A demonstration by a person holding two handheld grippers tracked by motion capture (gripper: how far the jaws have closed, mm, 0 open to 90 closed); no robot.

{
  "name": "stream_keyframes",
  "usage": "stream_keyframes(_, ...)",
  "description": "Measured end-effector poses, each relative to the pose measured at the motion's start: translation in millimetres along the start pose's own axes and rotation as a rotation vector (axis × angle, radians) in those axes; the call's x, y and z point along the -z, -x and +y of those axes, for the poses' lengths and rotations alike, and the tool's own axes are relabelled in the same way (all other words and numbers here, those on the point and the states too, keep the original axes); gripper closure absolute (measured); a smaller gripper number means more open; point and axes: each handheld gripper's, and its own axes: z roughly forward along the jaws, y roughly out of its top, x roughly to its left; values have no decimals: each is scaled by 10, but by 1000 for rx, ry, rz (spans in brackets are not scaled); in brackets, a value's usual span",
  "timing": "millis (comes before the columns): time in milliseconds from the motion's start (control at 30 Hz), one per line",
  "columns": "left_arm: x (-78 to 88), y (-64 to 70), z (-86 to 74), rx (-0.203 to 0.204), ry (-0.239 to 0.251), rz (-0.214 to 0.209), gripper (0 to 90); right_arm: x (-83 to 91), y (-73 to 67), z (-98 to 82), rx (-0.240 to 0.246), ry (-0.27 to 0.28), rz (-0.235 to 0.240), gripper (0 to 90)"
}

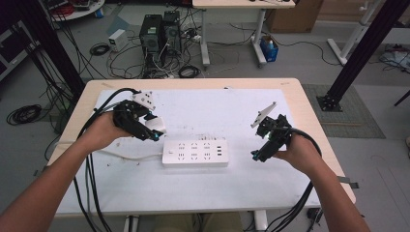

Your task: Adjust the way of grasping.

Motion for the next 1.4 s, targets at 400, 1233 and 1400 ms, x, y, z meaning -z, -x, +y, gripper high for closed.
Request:
stream_keyframes(400, -43, 13, 188, -43, -9, -22, 425, 41, -24, 32, -95, 80, 50, 11)
stream_keyframes(1233, -322, 180, 470, -100, 5, -96, 425, -14, 0, -83, -394, 252, 270, 16)
stream_keyframes(1400, -376, 239, 521, -116, 16, -111, 425, -24, -4, -143, -489, 290, 372, 16)
